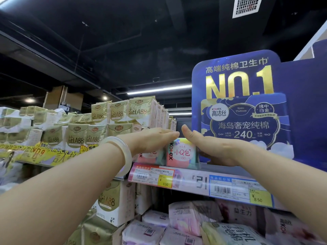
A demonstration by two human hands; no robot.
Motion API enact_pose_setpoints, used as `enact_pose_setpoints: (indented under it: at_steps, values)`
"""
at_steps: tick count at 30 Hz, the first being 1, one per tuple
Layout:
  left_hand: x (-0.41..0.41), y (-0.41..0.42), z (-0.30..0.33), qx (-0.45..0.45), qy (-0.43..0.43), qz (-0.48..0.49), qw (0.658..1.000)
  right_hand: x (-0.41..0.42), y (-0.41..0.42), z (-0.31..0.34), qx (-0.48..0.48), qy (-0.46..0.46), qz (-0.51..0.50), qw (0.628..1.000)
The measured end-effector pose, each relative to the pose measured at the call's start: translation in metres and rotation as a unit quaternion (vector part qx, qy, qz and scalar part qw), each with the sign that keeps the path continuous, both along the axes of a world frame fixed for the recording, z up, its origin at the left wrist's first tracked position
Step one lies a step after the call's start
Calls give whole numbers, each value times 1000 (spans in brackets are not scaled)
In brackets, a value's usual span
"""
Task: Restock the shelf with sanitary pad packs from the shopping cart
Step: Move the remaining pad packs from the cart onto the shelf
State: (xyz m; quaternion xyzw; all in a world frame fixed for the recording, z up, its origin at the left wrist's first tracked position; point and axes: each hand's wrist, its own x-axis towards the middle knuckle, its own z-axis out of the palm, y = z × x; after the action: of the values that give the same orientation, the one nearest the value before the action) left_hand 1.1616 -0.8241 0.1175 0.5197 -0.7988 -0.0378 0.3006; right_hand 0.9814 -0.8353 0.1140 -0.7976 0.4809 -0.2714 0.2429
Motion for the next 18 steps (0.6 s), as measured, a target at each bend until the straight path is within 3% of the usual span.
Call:
enact_pose_setpoints:
  at_steps: [3, 9, 14, 18]
  values:
    - [1, 9, 1, -45, 23, -5, 999, 2, 5, 3, -50, -4, -22, 999]
    - [16, 25, -1, -61, 6, -6, 998, 16, 23, 17, -272, 111, -62, 954]
    - [43, 49, -19, -85, 12, -10, 996, 44, 44, 16, -331, 150, -11, 932]
    - [83, 92, -56, -86, 30, 65, 994, 82, 75, -4, -350, 186, 53, 917]
